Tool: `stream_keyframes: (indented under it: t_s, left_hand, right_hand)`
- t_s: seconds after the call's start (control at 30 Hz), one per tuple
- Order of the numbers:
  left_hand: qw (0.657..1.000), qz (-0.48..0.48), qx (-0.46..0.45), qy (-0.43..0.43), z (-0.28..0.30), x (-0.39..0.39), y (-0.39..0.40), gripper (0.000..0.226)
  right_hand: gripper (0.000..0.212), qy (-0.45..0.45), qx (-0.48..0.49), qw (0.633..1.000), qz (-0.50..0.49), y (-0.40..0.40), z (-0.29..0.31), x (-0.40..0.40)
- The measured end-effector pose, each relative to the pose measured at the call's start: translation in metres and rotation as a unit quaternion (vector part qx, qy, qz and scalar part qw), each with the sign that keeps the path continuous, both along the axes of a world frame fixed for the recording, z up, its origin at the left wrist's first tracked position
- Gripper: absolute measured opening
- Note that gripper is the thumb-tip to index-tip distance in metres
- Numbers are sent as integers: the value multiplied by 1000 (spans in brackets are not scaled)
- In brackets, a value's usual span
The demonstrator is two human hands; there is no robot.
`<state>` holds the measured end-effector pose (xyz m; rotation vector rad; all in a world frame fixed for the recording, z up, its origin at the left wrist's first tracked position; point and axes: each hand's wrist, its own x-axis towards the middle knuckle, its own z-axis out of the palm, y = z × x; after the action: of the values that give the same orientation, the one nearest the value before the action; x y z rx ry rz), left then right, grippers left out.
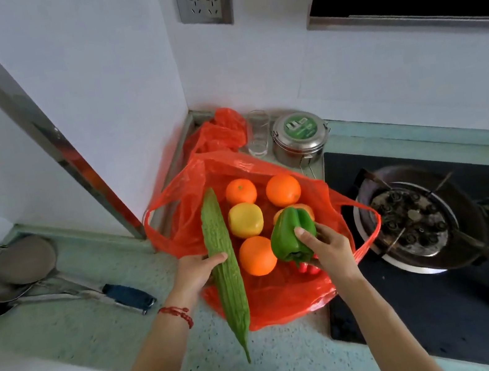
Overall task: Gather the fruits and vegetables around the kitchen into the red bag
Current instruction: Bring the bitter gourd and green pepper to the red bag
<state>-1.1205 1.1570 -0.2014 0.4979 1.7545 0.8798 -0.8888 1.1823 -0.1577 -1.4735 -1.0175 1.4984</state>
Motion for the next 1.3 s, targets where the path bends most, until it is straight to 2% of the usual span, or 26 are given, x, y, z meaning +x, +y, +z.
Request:
stream_keyframes:
  t_s: [0.2,0.33,0.43,0.57,0.7,1.07,1.17,1.3]
  left_hand:
    - [999,-26,8,45,-3,-1,24,21]
    - [998,-20,20,58,-11,-3,37,11]
    - [998,-21,25,63,-13,-4,45,10]
    - [996,-21,26,78,-19,-5,54,14]
    - [997,-17,33,72,-24,-2,57,21]
    - [992,-41,68,97,-18,-1,47,15]
    - [995,-7,48,82,-10,2,44,49]
    - [995,-9,68,78,0,4,37,55]
  right_hand:
    - [25,-33,9,999,-9,21,-4,-3]
    - [28,-73,21,997,-4,36,-8,-8]
    - [44,-111,22,994,3,46,-8,-15]
    - [57,-172,19,985,24,54,-11,-25]
    - [59,-232,24,972,27,58,-12,-34]
    - [75,-335,39,940,53,54,-12,-42]
    - [79,-347,43,935,63,51,-12,-41]
    - [69,-354,46,931,74,48,-10,-41]
